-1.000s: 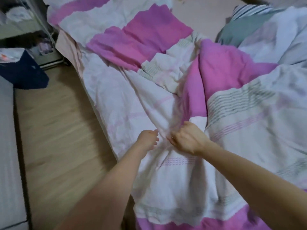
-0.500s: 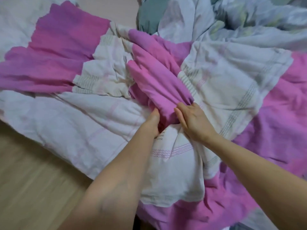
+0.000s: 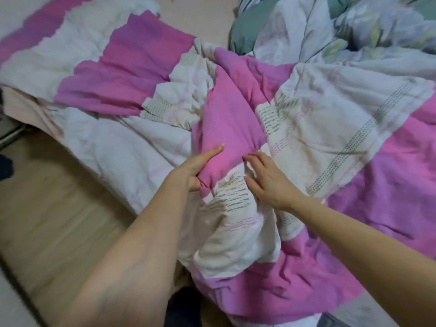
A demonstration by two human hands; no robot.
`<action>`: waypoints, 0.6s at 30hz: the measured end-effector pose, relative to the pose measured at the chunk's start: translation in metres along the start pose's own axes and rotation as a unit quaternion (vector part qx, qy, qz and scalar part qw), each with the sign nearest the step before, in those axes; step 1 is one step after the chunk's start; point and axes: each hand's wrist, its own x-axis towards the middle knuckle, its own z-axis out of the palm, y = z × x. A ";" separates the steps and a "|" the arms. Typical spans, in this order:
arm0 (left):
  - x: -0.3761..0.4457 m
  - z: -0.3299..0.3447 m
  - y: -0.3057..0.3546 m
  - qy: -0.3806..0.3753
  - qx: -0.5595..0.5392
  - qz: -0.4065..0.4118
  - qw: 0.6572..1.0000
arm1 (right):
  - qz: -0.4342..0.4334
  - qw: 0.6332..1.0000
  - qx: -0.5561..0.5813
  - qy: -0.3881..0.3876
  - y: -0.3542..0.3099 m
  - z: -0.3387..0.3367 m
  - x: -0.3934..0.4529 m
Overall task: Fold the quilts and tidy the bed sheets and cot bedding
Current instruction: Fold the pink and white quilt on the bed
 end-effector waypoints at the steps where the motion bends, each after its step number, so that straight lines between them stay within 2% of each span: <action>1: -0.015 -0.003 -0.004 0.015 0.011 0.001 1.000 | -0.007 1.000 0.015 -0.017 -0.006 0.002 -0.007; 3: -0.037 -0.005 -0.014 0.073 0.011 0.047 0.996 | -0.014 0.998 0.035 -0.040 -0.015 0.006 -0.018; 4: -0.047 -0.005 -0.024 0.116 0.002 0.096 0.989 | -0.024 0.998 0.039 -0.053 -0.020 0.008 -0.025; 6: -0.076 -0.010 -0.043 0.183 -0.026 0.195 0.963 | -0.052 0.994 0.039 -0.090 -0.033 0.011 -0.041; 8: -0.104 -0.028 -0.064 0.205 -0.049 0.262 0.942 | -0.088 0.988 0.045 -0.118 -0.049 0.016 -0.054; 10: -0.136 -0.058 -0.090 0.251 -0.060 0.306 0.916 | -0.125 0.982 0.066 -0.125 -0.075 0.028 -0.067; 11: -0.150 -0.075 -0.106 0.302 -0.054 0.315 0.898 | -0.139 0.979 0.067 -0.133 -0.087 0.036 -0.072; 13: -0.167 -0.103 -0.140 0.430 0.035 0.288 0.855 | -0.158 0.974 0.002 -0.164 -0.102 0.057 -0.082; 14: -0.171 -0.114 -0.163 0.467 0.080 0.248 0.845 | -0.160 0.967 -0.053 -0.190 -0.107 0.069 -0.089; 15: -0.169 -0.121 -0.187 0.456 0.090 0.202 0.862 | -0.146 0.961 -0.098 -0.213 -0.109 0.079 -0.095; 17: -0.160 -0.120 -0.230 0.368 0.075 0.083 0.923 | -0.103 0.953 -0.146 -0.245 -0.103 0.095 -0.108; 18: -0.155 -0.117 -0.244 0.332 0.106 0.043 0.936 | -0.099 0.948 -0.161 -0.255 -0.099 0.099 -0.115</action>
